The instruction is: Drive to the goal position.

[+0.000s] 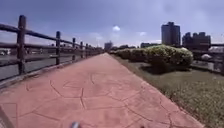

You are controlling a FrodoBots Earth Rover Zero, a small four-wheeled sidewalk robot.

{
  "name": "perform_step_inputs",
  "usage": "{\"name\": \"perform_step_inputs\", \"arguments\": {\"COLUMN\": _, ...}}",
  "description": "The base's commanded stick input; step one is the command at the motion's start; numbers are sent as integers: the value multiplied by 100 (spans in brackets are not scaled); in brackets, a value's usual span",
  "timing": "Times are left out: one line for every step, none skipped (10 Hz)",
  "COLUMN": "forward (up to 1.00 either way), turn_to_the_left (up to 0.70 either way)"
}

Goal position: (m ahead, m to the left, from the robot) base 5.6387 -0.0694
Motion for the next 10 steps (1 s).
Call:
{"name": "perform_step_inputs", "arguments": {"forward": 70, "turn_to_the_left": 17}}
{"name": "perform_step_inputs", "arguments": {"forward": 70, "turn_to_the_left": 35}}
{"name": "perform_step_inputs", "arguments": {"forward": 70, "turn_to_the_left": 35}}
{"name": "perform_step_inputs", "arguments": {"forward": 70, "turn_to_the_left": 27}}
{"name": "perform_step_inputs", "arguments": {"forward": 70, "turn_to_the_left": 0}}
{"name": "perform_step_inputs", "arguments": {"forward": 70, "turn_to_the_left": 0}}
{"name": "perform_step_inputs", "arguments": {"forward": 70, "turn_to_the_left": 0}}
{"name": "perform_step_inputs", "arguments": {"forward": 70, "turn_to_the_left": 0}}
{"name": "perform_step_inputs", "arguments": {"forward": 70, "turn_to_the_left": 0}}
{"name": "perform_step_inputs", "arguments": {"forward": 70, "turn_to_the_left": 0}}
